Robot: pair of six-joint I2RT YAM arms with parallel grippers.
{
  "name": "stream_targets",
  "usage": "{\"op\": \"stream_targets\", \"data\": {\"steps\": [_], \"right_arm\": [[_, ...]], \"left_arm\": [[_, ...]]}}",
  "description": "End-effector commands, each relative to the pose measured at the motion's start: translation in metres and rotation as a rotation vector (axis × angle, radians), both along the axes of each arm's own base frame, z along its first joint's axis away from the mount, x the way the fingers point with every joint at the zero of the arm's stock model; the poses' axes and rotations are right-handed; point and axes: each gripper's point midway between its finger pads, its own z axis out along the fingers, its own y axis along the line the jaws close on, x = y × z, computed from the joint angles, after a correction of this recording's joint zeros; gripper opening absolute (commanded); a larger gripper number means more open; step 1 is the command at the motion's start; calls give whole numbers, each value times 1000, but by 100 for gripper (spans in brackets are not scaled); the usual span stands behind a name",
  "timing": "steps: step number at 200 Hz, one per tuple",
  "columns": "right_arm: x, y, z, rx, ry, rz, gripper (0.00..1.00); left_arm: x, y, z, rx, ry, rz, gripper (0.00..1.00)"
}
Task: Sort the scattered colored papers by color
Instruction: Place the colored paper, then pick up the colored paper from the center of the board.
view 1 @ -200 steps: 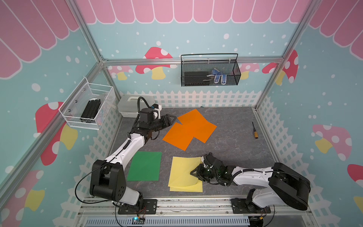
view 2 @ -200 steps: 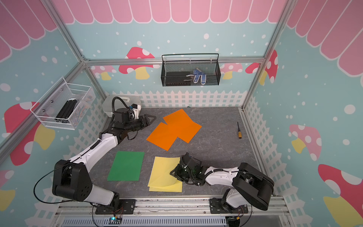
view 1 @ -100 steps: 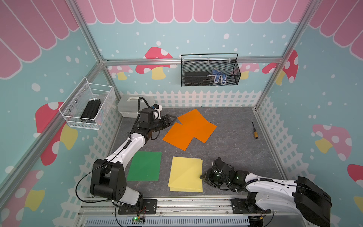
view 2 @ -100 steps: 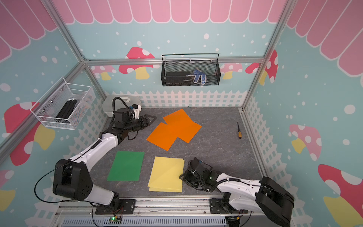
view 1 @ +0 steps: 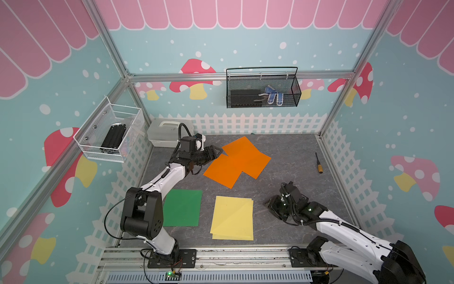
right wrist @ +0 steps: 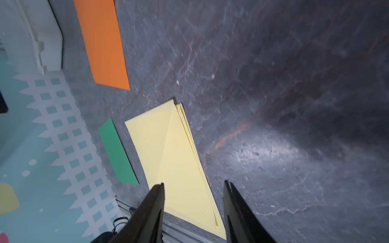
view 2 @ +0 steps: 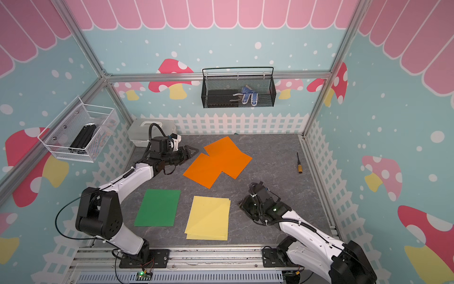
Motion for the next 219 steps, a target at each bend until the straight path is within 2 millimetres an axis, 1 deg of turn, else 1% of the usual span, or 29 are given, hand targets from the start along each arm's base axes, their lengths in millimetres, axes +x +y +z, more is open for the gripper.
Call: {"op": "stream_targets", "data": {"steps": [1,10,21,36,38,46,51,52,59,65,67,70,75,77,78,84,87,89,93,102,103,109,119,123,130,133,141,172,219], "right_arm": [[41,6,25,-49,-90,149,50],[64,13,34,-38,-106,178,50],[96,24,44,-14,-146,211,50],[137,37,54,35,-192,215,50],[143,39,56,40,-200,215,50],[162,42,57,52,-204,202,50],[174,45,59,65,-218,204,50],[176,46,59,68,-222,205,50],[190,49,59,74,-231,209,50],[201,48,58,66,-232,203,50],[204,48,57,65,-236,203,50],[209,48,56,60,-239,202,50],[219,47,54,45,-248,205,50],[220,47,54,42,-249,208,50],[223,47,53,35,-249,211,50],[229,46,49,12,-240,224,50],[231,45,47,0,-234,233,50],[233,46,50,-5,-239,241,50],[236,47,37,-25,-211,264,48],[240,46,28,-76,-172,307,47],[241,47,27,-80,-170,311,47],[243,47,23,-98,-156,337,46],[244,44,14,-136,-134,352,45],[245,42,11,-152,-130,356,46],[246,41,7,-171,-128,375,45],[246,40,5,-180,-122,380,46],[246,37,-2,-209,-102,384,46],[244,38,-18,-206,-72,401,45],[233,35,-29,-207,-45,405,44]], "left_arm": [[11,-17,1,2,10,-40,73],[18,-24,-4,15,16,-56,73],[30,-33,1,24,3,-71,73],[48,-40,-5,40,17,-88,73],[52,-42,-3,39,13,-91,73],[63,-44,-8,47,27,-97,73],[72,-46,-4,50,18,-101,73],[72,-47,-8,53,27,-101,73],[84,-49,-12,58,33,-105,73],[92,-53,-19,56,48,-113,73],[96,-54,-17,54,40,-116,73],[99,-56,-23,52,53,-121,73],[107,-59,-27,48,61,-127,73],[109,-60,-31,46,69,-129,73],[111,-61,-28,43,64,-130,73],[119,-66,-37,34,83,-141,73],[122,-68,-41,30,91,-146,73],[124,-70,-45,27,99,-152,73],[128,-73,-49,24,105,-156,72],[137,-77,-56,37,109,-157,72],[138,-78,-61,39,117,-158,72],[144,-82,-68,49,119,-161,72],[149,-88,-81,58,144,-170,72],[149,-90,-90,64,163,-173,72],[154,-94,-92,66,161,-178,72],[154,-95,-98,70,173,-178,72],[156,-99,-104,71,183,-179,72],[153,-108,-122,86,208,-186,72],[129,-112,-147,142,271,-207,72]]}}
